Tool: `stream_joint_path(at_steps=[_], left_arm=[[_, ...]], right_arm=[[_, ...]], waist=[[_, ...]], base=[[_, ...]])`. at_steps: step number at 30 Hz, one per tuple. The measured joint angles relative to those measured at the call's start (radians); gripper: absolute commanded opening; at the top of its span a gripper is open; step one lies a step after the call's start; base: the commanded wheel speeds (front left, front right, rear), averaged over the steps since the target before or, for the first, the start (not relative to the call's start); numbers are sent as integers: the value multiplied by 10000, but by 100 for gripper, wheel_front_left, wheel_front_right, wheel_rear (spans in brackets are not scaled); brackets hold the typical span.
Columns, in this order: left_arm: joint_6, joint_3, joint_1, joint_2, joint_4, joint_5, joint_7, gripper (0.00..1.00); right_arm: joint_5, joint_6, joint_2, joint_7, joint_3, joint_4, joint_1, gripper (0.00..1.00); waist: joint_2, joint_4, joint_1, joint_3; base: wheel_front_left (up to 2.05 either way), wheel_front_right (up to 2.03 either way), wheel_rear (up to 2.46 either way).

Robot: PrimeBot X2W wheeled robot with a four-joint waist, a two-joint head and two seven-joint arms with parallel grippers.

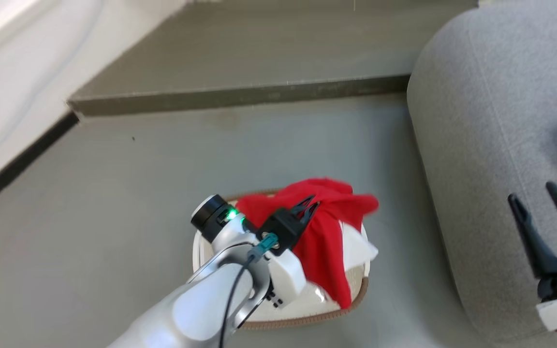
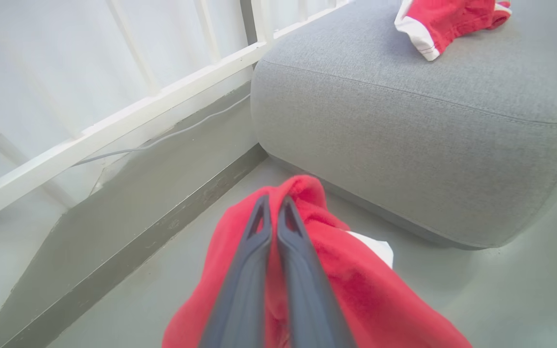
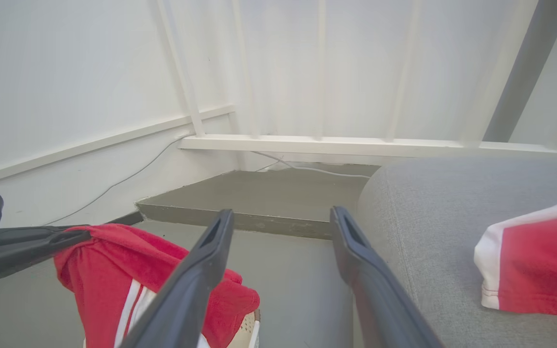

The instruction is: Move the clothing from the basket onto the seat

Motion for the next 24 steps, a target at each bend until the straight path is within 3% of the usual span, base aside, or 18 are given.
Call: stream_joint_path(at_steps=[6,11,16,24], left_arm=[[-1074,671,580,364,-236,132,0,0],[-1712,1133,994,654,-403,138,2,0],[-2090,1367,1089,756,-566,79,0,0],[-2194,1078,836,813,-719,-934,159,0]], right_arm=[[-389,0,426,0,378,453,221,100],[-583,0,819,0,673,834,375,100],[-769,0,1091,0,882,1072,489,100],[-1012,0,1338,0,1041,1264,494,100]], waist=[[0,68,0,-881],[0,133,0,-1578],[0,241,0,-2087],[0,358,0,-2379]], base=[[0,0,0],[0,0,0],[0,0,0],[0,0,0]])
